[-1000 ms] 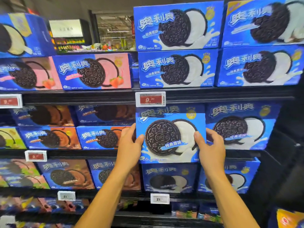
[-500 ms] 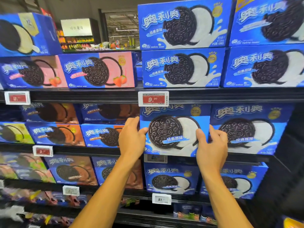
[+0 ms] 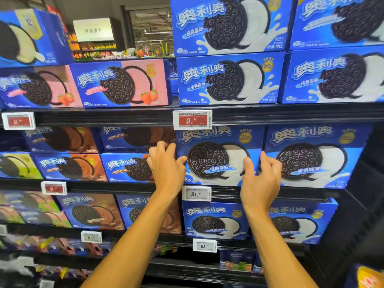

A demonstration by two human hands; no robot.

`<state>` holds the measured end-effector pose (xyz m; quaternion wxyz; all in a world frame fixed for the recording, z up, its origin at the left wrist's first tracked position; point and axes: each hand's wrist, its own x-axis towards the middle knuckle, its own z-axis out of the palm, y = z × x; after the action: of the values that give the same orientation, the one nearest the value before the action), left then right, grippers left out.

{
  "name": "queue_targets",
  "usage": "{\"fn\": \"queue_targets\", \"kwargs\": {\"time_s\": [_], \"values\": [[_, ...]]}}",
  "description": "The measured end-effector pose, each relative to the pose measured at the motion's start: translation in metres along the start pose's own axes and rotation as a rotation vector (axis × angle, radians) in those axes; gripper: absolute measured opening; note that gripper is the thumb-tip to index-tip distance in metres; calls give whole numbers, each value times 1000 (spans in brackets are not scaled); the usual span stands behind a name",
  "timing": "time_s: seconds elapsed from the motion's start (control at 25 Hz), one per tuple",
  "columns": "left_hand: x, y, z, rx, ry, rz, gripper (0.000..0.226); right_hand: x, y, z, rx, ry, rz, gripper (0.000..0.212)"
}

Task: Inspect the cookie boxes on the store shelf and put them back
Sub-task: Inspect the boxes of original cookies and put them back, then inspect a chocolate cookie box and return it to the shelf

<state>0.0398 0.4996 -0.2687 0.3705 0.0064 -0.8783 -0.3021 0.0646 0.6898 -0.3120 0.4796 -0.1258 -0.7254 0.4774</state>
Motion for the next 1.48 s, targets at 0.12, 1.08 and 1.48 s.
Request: {"fn": "queue_targets", "kwargs": {"time_s": [0.12,1.08,1.48], "values": [[-2,-4,3,25,11,21,21,-3,5,0,-14,-46,-35,49],[-43,-41,-27,-551,-270,14,55,-28,3,-38,252,-228,210,45],[-123,-95,11,-761,-456,-552,37,-82,80,-60,143,-205,554,25]]}}
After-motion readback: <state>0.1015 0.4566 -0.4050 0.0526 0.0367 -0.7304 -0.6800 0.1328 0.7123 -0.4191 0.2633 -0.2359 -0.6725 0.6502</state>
